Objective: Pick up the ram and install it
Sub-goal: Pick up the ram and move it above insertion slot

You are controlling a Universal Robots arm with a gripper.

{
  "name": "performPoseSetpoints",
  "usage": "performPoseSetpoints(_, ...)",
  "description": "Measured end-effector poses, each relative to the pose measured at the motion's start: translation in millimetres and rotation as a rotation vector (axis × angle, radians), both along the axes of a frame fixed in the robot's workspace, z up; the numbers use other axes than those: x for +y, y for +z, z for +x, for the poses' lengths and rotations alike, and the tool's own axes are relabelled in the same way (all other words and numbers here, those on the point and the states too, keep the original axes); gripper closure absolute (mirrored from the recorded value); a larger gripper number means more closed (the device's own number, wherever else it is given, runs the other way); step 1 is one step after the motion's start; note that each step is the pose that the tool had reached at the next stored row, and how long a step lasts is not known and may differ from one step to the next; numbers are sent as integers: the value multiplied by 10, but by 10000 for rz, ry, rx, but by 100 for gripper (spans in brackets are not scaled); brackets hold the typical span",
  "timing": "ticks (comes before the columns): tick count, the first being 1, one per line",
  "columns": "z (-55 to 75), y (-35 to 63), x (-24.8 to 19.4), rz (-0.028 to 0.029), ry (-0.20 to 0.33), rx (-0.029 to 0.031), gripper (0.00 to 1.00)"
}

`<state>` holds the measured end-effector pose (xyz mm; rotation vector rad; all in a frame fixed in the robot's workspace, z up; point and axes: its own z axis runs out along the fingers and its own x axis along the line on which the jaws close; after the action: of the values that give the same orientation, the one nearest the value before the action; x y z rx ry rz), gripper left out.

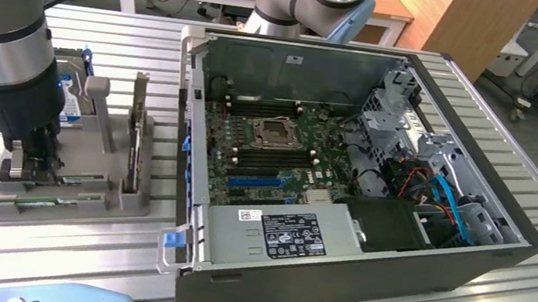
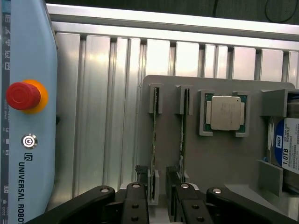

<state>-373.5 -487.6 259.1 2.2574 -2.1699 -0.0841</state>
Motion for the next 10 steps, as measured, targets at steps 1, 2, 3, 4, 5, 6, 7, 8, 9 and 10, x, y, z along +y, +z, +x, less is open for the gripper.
performPoseSetpoints(1,0,0,0,0,0,0,70)
performPoseSetpoints(2,0,-1,0,1,0,0,70)
performPoseSetpoints(3,0,-3,0,1,0,-1,70)
performPoseSetpoints(4,0,-9,0,3,0,-3,70)
performPoseSetpoints(5,0,-15,0,3,0,-3,70)
performPoseSetpoints(6,0,-20,0,1,0,-1,70)
performPoseSetpoints(7,0,-29,0,1,0,-1,70)
performPoseSetpoints(8,0,-37,0,1,0,-1,70)
performPoseSetpoints(9,0,-46,0,1,1,-1,70)
performPoseSetpoints(10,0,-54,0,1,0,-1,70)
